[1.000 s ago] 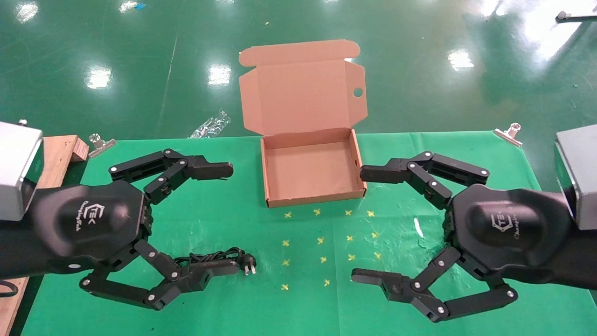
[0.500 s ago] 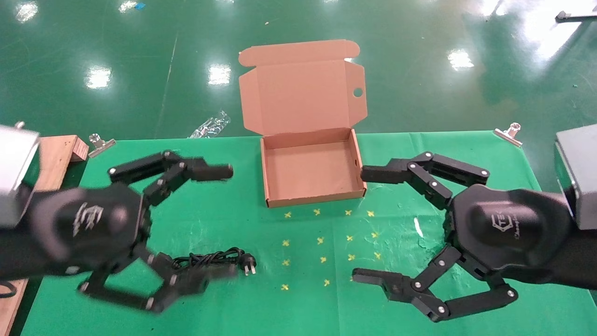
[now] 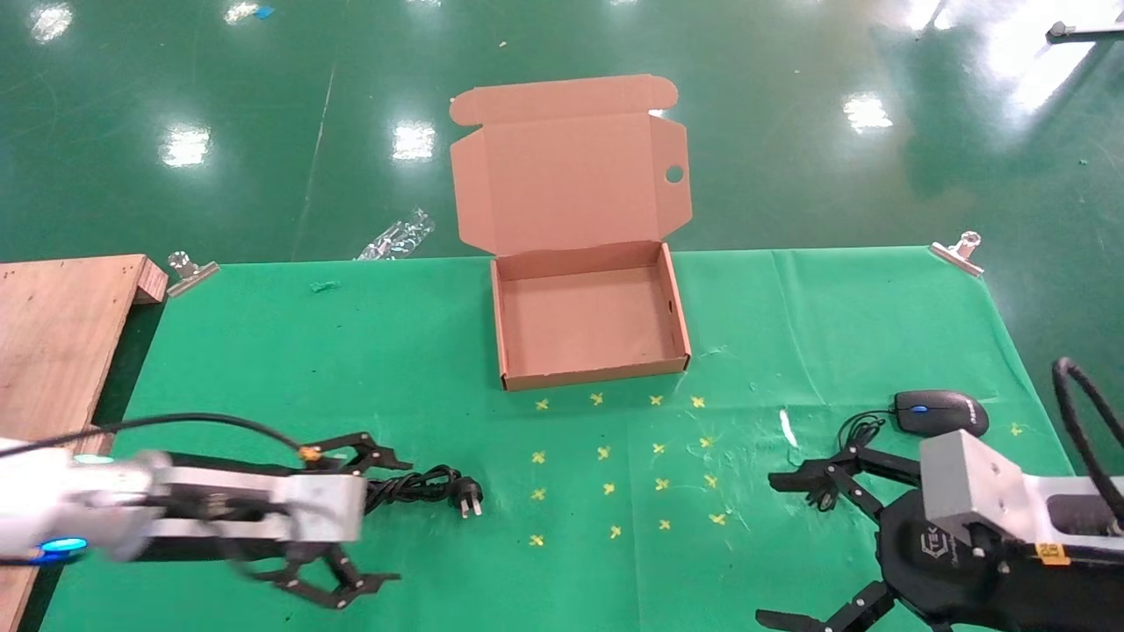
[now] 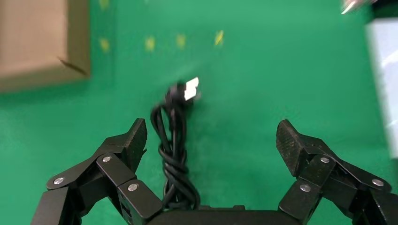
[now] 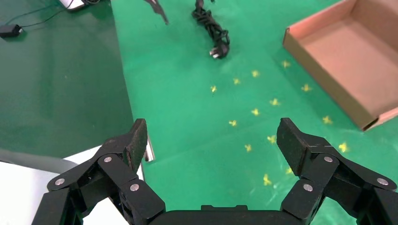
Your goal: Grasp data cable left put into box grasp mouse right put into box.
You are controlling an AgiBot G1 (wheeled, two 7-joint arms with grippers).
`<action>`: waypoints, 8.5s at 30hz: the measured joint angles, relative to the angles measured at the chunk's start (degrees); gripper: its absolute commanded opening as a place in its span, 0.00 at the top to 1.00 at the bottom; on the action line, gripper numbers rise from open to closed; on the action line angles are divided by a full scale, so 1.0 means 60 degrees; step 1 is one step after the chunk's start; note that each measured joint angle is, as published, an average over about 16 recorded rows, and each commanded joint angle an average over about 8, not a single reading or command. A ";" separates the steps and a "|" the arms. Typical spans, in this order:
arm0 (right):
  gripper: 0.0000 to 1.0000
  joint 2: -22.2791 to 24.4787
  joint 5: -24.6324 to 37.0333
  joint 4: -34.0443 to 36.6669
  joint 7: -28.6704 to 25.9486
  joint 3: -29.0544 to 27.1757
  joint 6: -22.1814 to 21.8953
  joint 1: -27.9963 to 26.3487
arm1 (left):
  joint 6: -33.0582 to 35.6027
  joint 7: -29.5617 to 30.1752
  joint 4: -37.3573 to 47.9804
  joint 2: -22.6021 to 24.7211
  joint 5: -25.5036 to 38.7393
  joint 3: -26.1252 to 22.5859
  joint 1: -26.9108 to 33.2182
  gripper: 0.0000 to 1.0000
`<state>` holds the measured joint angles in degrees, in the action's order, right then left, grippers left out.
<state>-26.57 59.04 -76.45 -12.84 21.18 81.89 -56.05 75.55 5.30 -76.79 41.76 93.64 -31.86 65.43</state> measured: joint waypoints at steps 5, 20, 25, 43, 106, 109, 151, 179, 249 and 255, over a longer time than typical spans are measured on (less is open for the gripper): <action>0.00 0.0100 0.0165 -0.0030 -0.0044 0.0042 -0.0096 0.0100 | -0.0619 0.0739 0.0165 0.0692 0.1636 -0.0484 0.0157 0.00; 0.00 0.0124 0.1866 -0.0046 -0.0279 0.0574 -0.0356 -0.0032 | -0.0993 0.1859 0.0751 0.1477 0.3367 -0.0971 0.0491 0.00; 0.00 -0.0319 0.3673 0.0201 -0.0261 0.1142 -0.0439 -0.0691 | -0.0965 0.1858 0.0808 0.1505 0.3382 -0.0987 0.0525 0.00; 0.00 -0.3671 0.8676 0.4910 0.2962 0.3093 -0.0840 -0.4262 | -0.0962 0.1840 0.0833 0.1513 0.3377 -0.0990 0.0536 0.00; 1.00 -0.4290 0.9016 0.6265 0.3970 0.3323 -0.1029 -0.4825 | -0.0963 0.1841 0.0831 0.1510 0.3366 -0.0983 0.0537 1.00; 1.00 -0.4219 0.8953 0.6174 0.3990 0.3271 -0.0980 -0.4914 | -0.0907 0.1858 0.0783 0.1483 0.3276 -0.0937 0.0607 1.00; 1.00 -0.2056 0.7209 0.0147 0.1559 0.1800 0.0052 -0.5876 | -0.6887 0.5662 0.3523 0.5944 0.6598 -0.4808 0.2857 0.00; 1.00 -0.6636 0.6716 0.4272 0.4972 0.2505 -0.1094 -0.7135 | -0.7161 0.6441 0.3958 0.3405 0.5505 -0.4295 0.3551 0.00; 0.00 -0.4916 0.2268 0.5748 0.4739 0.0883 -0.1174 -0.4481 | -0.7154 0.6470 0.3942 0.3393 0.5532 -0.4290 0.3543 0.00; 0.00 -0.4277 0.1333 0.4788 0.3938 0.0565 -0.0844 -0.3832 | -0.7110 0.6442 0.3925 0.3370 0.5459 -0.4255 0.3521 0.00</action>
<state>-52.23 67.04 -47.72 10.79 24.57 76.82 -79.04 32.89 43.95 -53.23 61.98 126.40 -57.39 86.56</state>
